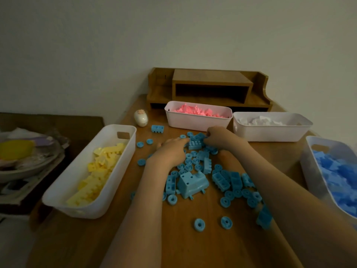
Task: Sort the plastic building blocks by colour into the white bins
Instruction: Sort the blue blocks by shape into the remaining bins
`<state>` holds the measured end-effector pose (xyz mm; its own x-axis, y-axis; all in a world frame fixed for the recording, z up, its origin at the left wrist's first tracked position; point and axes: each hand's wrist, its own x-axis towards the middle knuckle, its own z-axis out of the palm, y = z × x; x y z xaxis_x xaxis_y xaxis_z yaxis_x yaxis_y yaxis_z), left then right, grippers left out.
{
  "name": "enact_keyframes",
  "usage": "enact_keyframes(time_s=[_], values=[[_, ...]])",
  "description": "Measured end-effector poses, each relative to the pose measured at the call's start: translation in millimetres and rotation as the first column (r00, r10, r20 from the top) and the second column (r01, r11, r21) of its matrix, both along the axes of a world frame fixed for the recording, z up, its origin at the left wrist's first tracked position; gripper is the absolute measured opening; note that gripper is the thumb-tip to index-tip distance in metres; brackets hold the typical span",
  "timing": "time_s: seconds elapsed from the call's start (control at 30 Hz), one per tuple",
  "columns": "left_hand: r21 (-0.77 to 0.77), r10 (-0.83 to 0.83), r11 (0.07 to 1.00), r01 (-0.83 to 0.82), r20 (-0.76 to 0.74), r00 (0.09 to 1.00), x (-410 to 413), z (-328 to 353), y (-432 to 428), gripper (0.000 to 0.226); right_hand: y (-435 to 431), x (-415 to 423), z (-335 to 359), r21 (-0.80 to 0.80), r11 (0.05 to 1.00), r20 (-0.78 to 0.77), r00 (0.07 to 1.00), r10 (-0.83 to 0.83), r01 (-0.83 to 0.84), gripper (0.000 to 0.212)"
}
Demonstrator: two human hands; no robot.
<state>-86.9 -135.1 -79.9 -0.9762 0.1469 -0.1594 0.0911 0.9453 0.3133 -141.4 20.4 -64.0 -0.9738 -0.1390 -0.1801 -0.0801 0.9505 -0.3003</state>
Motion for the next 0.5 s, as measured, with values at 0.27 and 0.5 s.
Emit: enact_keyframes(time_s=[0.27, 0.5], values=[[0.067, 0.075, 0.996, -0.066, -0.148, 0.986, 3.6, 5.2, 9.4, 0.053, 13.5, 28.3, 3.4, -0.221, 0.974, -0.105, 0.992, -0.076, 0.051, 0.016], [0.095, -0.014, 0.995, 0.038, -0.240, 0.971, 27.5, 21.8, 43.8, 0.040, 53.8, 81.2, 42.4, -0.216, 0.970, -0.249, 0.954, -0.165, 0.111, 0.017]])
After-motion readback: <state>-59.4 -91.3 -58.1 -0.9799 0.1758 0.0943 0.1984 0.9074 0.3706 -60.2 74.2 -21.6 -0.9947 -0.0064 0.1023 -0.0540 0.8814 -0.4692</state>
